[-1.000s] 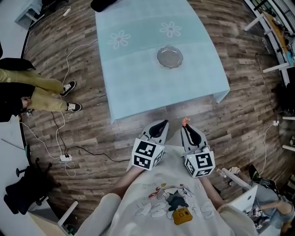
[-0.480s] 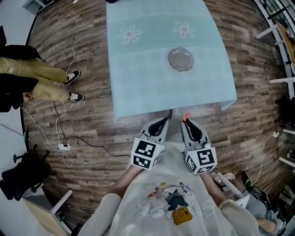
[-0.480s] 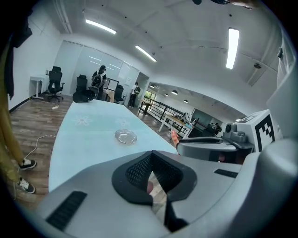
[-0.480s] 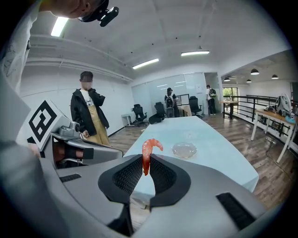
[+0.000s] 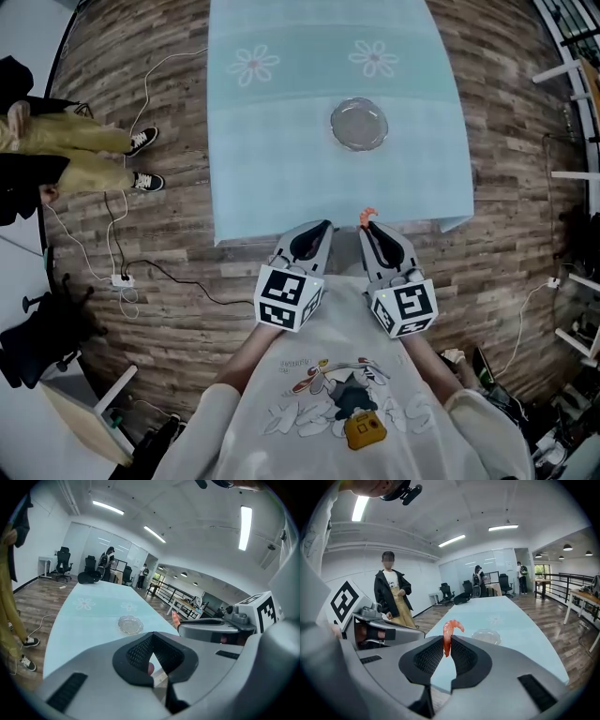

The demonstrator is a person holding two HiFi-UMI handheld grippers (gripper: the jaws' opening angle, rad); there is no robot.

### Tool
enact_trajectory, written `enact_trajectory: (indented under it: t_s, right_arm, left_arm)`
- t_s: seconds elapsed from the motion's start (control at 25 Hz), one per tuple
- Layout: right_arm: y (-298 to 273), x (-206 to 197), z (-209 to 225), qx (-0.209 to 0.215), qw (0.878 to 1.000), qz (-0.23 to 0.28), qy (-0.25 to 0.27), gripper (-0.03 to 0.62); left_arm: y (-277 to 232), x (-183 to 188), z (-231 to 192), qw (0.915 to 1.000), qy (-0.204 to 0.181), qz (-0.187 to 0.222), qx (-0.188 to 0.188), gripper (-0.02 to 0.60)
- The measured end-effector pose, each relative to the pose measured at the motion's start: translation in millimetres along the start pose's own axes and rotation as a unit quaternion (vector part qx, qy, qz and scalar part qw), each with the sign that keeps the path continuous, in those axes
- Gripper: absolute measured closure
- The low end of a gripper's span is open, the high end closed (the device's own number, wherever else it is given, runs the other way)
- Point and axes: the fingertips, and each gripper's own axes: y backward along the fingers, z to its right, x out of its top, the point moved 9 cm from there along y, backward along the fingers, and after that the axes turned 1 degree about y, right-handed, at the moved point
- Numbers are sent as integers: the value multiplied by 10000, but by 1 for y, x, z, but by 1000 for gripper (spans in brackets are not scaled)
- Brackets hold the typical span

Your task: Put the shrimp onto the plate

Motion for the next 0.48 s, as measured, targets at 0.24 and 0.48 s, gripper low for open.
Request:
enact_trajectory:
  t_s: [0.24,0.48]
  right_arm:
    - [-25,15,49,265,9996,-80,-15,528]
    - [-39,26,85,567,9983,-124,80,528]
  left_arm:
    - [-38,23,2,9996,36,24,277,574]
    - [-66,36,8,9982,149,39,572,574]
